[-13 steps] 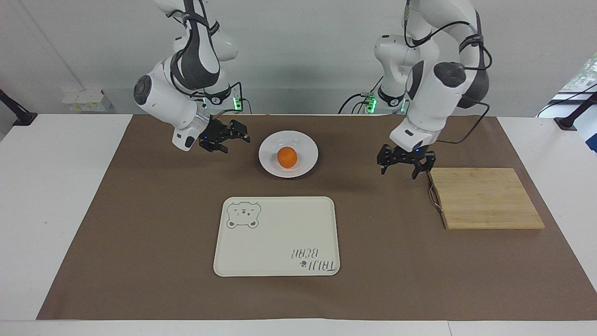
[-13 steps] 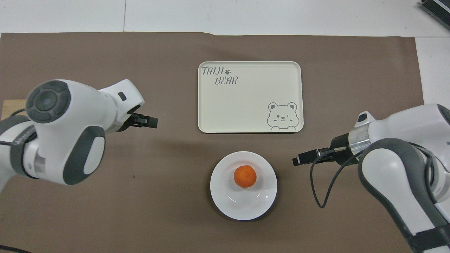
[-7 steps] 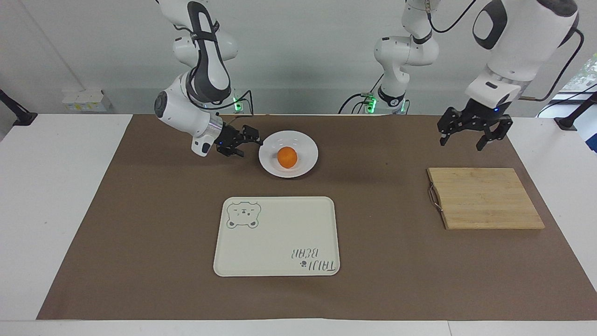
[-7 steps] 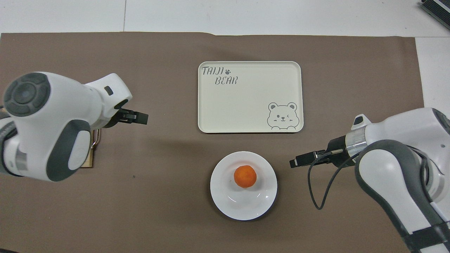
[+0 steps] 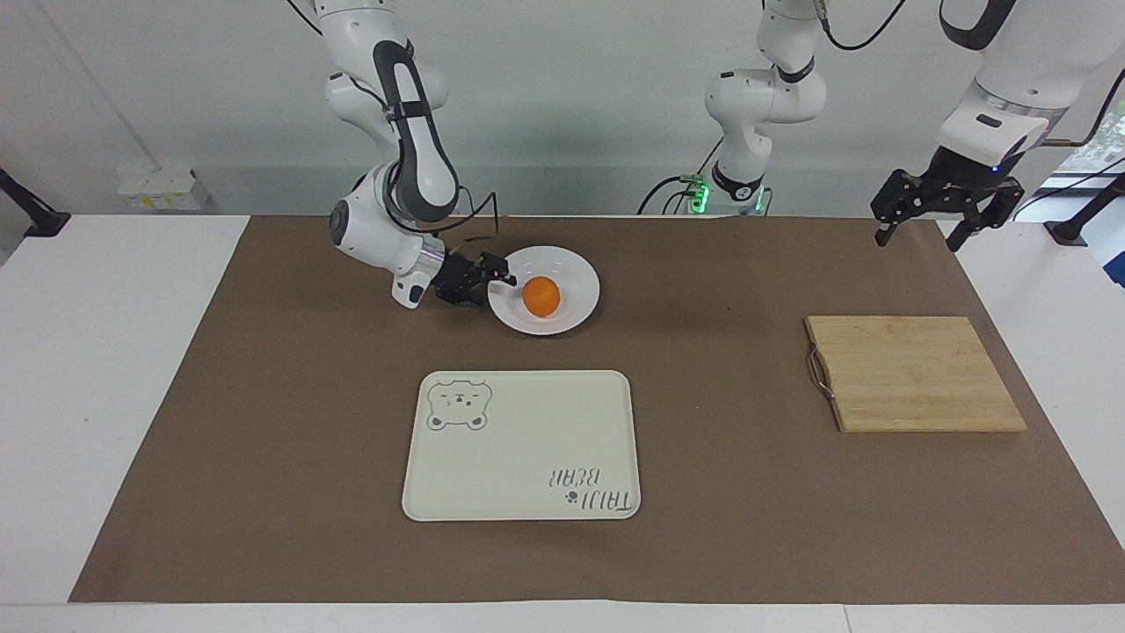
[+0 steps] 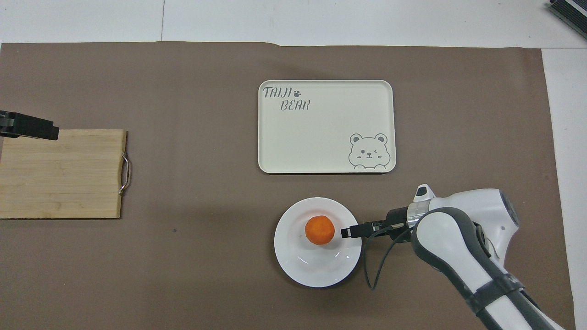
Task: Place orange and plate with both arms
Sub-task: 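Grasp the plate rim with the right gripper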
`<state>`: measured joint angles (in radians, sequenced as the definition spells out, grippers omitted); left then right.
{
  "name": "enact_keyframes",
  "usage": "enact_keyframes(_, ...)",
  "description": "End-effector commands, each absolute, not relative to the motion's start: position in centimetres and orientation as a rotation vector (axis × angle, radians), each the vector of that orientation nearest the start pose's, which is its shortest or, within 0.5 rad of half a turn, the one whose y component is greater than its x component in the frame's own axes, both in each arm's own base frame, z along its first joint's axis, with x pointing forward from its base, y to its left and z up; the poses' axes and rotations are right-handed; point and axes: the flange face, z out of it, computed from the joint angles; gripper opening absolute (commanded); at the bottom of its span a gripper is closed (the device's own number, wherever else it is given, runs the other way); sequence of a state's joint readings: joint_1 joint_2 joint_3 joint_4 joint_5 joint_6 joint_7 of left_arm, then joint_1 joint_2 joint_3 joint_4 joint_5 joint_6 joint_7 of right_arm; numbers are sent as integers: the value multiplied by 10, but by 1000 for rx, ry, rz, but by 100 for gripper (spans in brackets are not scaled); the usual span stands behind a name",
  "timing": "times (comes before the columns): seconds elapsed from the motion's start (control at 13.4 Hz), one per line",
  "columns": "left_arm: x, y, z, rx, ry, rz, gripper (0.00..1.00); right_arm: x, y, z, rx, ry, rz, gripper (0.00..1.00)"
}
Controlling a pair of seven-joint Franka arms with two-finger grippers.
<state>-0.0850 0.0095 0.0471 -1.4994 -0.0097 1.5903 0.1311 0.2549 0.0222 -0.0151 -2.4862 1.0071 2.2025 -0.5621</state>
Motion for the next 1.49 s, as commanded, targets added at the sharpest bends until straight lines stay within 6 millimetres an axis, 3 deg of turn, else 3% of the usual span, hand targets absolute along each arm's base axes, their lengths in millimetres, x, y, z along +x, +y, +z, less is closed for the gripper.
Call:
enact_keyframes(0.0, 549, -19, 655, -3117, 263, -71, 100, 421, 141, 262, -2356, -14, 178, 100)
enact_keyframes(0.15, 547, -16, 655, -3119, 256, -57, 100, 419, 145, 261, -2356, -9, 176, 100)
enact_keyframes(0.22, 547, -10, 655, -3121, 232, -50, 100, 418, 145, 260, -2357, -6, 180, 86)
enact_keyframes(0.37, 545, -8, 654, -3123, 193, -33, 100, 418, 145, 260, -2356, 10, 189, 23)
enact_keyframes(0.45, 545, -7, 654, -3126, 153, -33, 100, 418, 145, 260, -2357, 27, 194, 0)
enact_keyframes(0.75, 542, 6, 654, -3131, 107, -19, 100, 424, 142, 260, -2352, 98, 220, 0)
enact_keyframes(1.04, 543, 6, 655, -3131, 112, -30, 100, 442, 134, 269, -2309, 54, 196, 0)
enact_keyframes(1.42, 543, -1, 655, -3130, 131, -31, 100, 476, 99, 298, -2234, -60, 63, 0)
